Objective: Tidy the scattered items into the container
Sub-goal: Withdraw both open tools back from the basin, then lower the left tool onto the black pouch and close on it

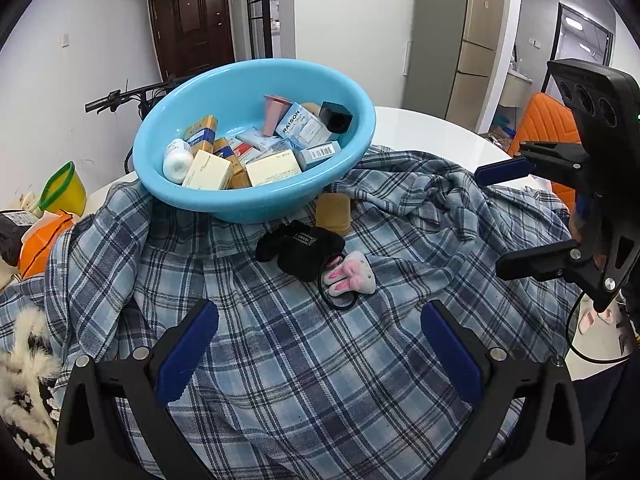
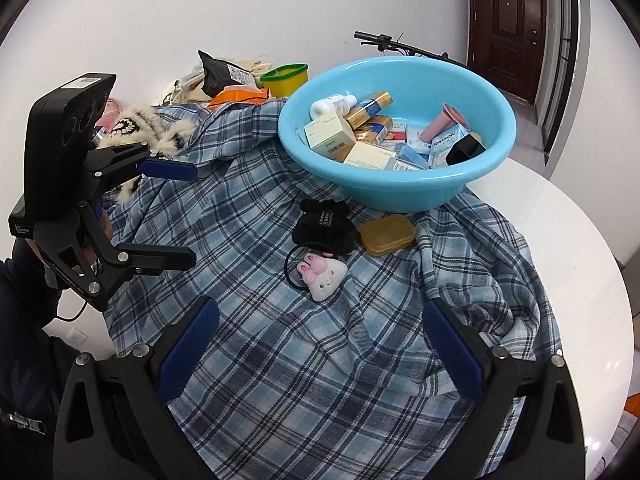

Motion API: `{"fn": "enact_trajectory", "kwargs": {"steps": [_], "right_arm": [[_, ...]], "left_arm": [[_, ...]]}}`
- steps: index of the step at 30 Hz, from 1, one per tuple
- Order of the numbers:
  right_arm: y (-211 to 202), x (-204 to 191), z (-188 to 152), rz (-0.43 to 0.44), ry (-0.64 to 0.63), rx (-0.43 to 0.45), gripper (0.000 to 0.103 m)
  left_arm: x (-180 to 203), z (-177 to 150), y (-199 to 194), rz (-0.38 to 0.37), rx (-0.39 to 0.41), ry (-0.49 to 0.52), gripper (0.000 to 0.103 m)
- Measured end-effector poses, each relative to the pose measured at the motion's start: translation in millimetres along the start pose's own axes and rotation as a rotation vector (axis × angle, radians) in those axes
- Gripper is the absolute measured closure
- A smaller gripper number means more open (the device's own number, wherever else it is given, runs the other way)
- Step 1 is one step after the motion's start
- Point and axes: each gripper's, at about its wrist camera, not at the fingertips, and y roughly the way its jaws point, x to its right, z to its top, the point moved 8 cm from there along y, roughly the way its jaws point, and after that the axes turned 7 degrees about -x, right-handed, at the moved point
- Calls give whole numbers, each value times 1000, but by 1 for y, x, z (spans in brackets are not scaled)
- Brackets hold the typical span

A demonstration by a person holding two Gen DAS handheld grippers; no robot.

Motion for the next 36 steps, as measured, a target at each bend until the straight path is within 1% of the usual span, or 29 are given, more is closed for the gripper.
{"fn": "enact_trajectory", "kwargs": {"steps": [5, 8, 13, 16, 21, 25, 27, 30, 32, 34, 36], "right_arm": [[8, 1, -4, -10, -30, -8, 2], [14, 5, -7, 2, -21, -22, 2], [24, 10, -9, 24, 17, -37, 2], [30, 12, -13, 27, 31, -51, 2], [31, 20, -23, 20, 57, -62, 2], [29, 31, -30, 9, 101, -64, 2], [27, 36, -33, -3, 119, -63, 2], [27, 39, -36, 1, 129, -66, 2], [28, 41, -37, -2, 141, -69, 2], [28, 42, -38, 2, 148, -71, 2], [29, 41, -38, 4, 145, -73, 2]], "left_arm": [[-5, 1, 12, -14, -12, -21, 0], [-8, 3, 25, -15, -29, -29, 0], [-14, 19, 57, -18, -46, -52, 0], [-17, 29, 81, -12, -71, -69, 0], [-21, 41, 117, 14, -111, -88, 0], [-26, 47, 138, 72, -125, -117, 1], [-25, 48, 146, 81, -139, -126, 7], [-20, 47, 157, 64, -170, -142, 29], [-17, 48, 156, 52, -165, -156, 44], [-17, 49, 147, 52, -151, -160, 52], [-18, 47, 137, 40, -139, -166, 52]]}}
